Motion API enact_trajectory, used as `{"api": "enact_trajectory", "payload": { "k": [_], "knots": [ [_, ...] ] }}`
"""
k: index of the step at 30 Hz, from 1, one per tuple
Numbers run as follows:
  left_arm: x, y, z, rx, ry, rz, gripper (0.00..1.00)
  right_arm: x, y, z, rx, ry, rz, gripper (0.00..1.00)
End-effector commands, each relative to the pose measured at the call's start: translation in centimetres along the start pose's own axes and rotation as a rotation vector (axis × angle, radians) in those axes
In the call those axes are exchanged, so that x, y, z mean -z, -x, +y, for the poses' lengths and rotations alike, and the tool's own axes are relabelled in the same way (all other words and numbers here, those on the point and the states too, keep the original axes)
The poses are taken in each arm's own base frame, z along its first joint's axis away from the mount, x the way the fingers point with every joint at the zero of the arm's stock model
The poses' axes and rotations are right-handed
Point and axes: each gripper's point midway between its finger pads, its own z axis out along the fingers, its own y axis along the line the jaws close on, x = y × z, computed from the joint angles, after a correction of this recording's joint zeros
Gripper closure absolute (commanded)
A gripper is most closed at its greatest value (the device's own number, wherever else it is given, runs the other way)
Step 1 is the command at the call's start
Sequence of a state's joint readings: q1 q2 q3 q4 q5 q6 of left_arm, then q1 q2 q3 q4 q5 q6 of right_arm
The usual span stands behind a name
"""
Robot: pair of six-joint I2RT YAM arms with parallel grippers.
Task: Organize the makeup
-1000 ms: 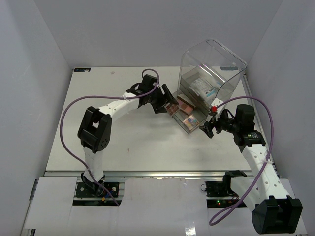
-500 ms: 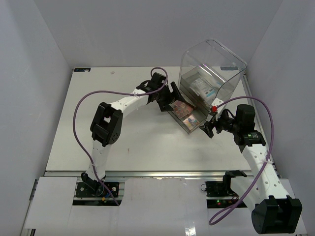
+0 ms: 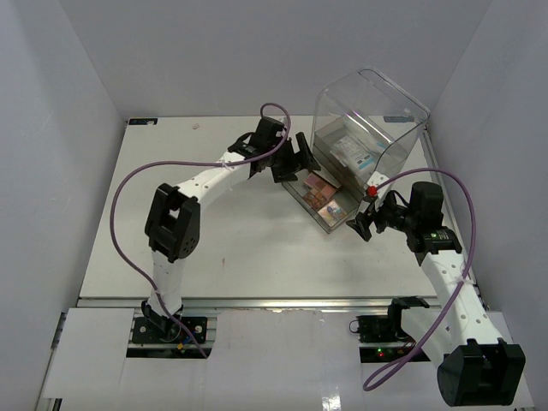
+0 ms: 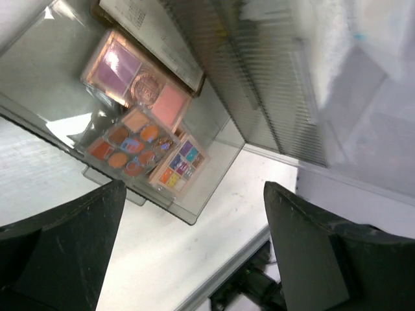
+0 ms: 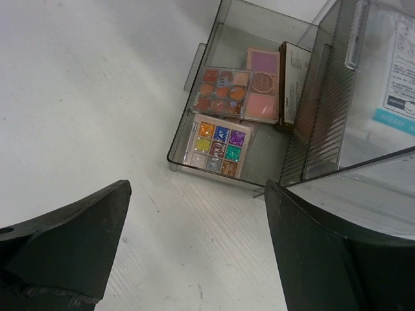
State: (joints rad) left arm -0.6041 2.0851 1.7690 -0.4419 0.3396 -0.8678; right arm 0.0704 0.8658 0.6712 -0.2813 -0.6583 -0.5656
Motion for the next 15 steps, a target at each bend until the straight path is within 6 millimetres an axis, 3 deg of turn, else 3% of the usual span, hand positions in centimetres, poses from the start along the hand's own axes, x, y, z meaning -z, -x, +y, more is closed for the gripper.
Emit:
{"api": "enact_trajectory", "payload": {
  "k": [1, 2, 3, 4, 5, 6, 8, 12, 15],
  "knots": [
    [11.0, 4.0, -5.7, -0.326, -0.099, -0.26, 0.02, -0.2, 0.3, 2.1, 0.046, 0.119, -0.058, 0.1],
    [12.9, 4.2, -5.3, -0.367, -0.09, -0.302, 0.02, -0.2, 0.2, 2.7, 0.055, 0.152, -0.07, 0.1],
    [13.1, 3.1, -2.4, -0.41, -0.042, -0.286, 0.02, -0.3, 0.2, 3.4, 0.058, 0.188, -0.084, 0.1],
    [15.9, 3.2, -2.8, -0.443, -0.063, -0.347, 0.02, -0.2, 0.3, 4.6, 0.049, 0.246, -0.108, 0.09],
    [15.0, 2.8, -0.1, -0.432, -0.017, -0.322, 0.02, -0.3, 0.5, 5.1, 0.052, 0.273, -0.123, 0.08],
    [17.9, 2.8, 1.0, -0.441, -0.01, -0.381, 0.02, -0.5, 0.4, 5.6, 0.041, 0.306, -0.126, 0.05],
    [21.2, 2.8, 5.3, -0.429, 0.054, -0.456, 0.02, -1.3, 0.7, 6.7, 0.042, 0.358, -0.116, 0.01],
    [23.2, 0.0, 11.7, -0.469, 0.174, -0.487, 0.02, -4.1, 1.1, 9.8, 0.116, 0.435, -0.005, 0.31],
    [24.2, -1.4, 13.7, -0.504, 0.225, -0.518, 0.02, -6.9, 0.6, 11.7, 0.138, 0.477, 0.113, 0.56]
  ]
}}
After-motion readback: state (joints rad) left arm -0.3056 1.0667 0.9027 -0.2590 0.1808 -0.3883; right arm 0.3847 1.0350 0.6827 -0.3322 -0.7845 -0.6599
